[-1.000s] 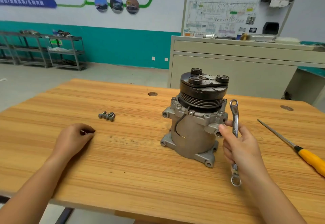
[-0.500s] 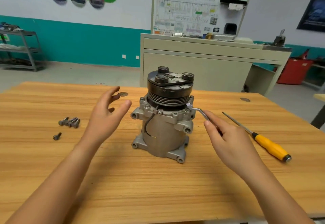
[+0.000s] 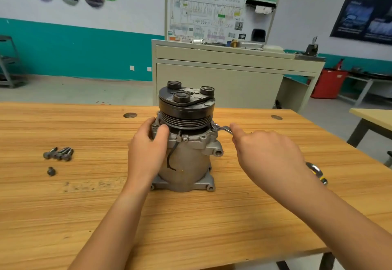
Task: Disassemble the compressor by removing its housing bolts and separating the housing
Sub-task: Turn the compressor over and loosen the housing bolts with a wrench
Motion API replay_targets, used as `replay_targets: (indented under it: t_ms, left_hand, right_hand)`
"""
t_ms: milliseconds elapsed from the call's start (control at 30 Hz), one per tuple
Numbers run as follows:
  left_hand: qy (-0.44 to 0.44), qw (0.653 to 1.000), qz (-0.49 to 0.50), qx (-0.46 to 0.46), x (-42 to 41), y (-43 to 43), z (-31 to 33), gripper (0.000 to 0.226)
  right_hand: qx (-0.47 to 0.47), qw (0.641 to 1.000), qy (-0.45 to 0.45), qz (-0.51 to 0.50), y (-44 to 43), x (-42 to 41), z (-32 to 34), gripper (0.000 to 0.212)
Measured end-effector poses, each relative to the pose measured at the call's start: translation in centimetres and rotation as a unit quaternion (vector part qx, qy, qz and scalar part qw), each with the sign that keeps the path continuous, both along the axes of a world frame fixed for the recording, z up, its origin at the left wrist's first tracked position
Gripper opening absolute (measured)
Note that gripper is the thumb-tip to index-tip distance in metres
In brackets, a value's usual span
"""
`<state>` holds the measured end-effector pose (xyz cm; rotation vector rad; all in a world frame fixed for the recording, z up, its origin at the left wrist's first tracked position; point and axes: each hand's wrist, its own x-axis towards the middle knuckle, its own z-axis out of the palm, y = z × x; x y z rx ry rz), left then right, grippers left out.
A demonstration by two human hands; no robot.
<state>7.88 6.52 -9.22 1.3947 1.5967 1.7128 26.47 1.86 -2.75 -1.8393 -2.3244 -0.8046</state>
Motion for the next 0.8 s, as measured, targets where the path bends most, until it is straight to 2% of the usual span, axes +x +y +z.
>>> replay_targets:
  t_ms: [167, 333, 433, 633, 733, 800]
  left_hand:
    - [0.051, 0.998, 0.026, -0.001, 1.4, -0.5, -0.3, 0.059]
    - [0.093, 0.994, 0.050, -0.009, 1.5, -0.2, -0.7, 0.065]
    - [0.119, 0.991, 0.063, 0.006, 1.4, -0.2, -0.9, 0.069]
    - [0.133, 0.987, 0.078, 0.035, 1.5, 0.0, -0.8, 0.069]
    - [0.137, 0.988, 0.061, 0.031, 0.6, 0.7, -1.0, 0.069]
    - [0.138, 0.989, 0.035, 0.034, -0.4, 1.2, -0.9, 0.068]
  right_hand:
    - [-0.050, 0.995, -0.085, -0.010, 0.5, -1.0, 1.9, 0.046]
    - [-0.042, 0.991, -0.129, 0.015, 0.8, -0.7, 1.1, 0.062]
    - [-0.025, 0.989, -0.125, 0.069, 2.3, 1.3, 1.1, 0.052]
    - [-0.022, 0.979, -0.098, 0.176, 3.9, 4.6, 1.5, 0.054]
    - [0.005, 0.957, -0.084, 0.278, 5.2, 5.8, 1.8, 0.040]
    - [0.014, 0.936, -0.092, 0.340, 6.6, 6.1, 1.9, 0.041]
